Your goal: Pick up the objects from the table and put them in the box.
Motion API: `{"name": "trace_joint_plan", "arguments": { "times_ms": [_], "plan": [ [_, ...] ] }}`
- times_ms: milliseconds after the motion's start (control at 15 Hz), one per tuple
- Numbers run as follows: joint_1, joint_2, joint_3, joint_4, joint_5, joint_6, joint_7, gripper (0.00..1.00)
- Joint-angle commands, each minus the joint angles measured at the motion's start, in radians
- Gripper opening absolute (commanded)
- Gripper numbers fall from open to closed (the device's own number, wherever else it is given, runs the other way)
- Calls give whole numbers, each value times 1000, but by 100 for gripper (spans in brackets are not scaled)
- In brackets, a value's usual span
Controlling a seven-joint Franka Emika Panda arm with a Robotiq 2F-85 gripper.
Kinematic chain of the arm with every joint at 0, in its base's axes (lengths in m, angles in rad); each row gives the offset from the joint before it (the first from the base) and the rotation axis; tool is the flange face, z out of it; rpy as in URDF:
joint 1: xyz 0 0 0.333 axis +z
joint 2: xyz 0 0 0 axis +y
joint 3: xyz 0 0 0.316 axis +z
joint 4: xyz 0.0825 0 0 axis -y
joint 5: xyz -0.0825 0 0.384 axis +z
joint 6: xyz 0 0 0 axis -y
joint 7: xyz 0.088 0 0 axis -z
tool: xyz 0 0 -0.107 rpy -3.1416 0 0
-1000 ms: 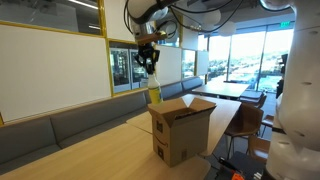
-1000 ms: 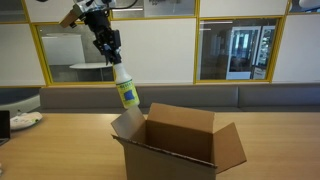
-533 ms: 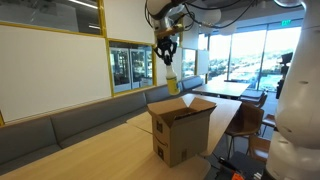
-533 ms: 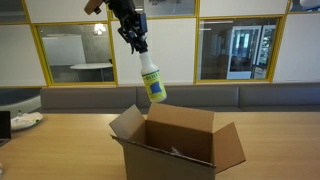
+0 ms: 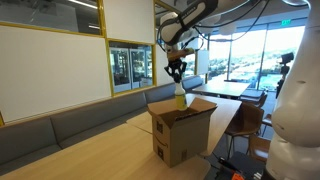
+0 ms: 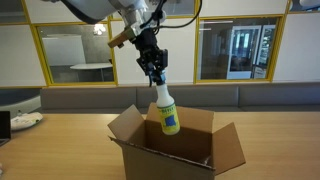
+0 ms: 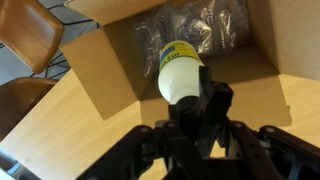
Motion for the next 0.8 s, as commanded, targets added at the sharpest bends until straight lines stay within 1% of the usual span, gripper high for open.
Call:
{"name": "trace_joint_plan", "arguments": {
  "times_ms": [0, 267, 600, 733],
  "plan": [
    [-17, -37, -8, -165, 52, 166, -37, 18],
    [-23, -20, -9, -290, 100, 296, -57, 18],
    [-23, 5, -8, -380, 160, 413, -94, 18],
    [-20, 26, -8, -408, 204, 460, -123, 18]
  ]
}}
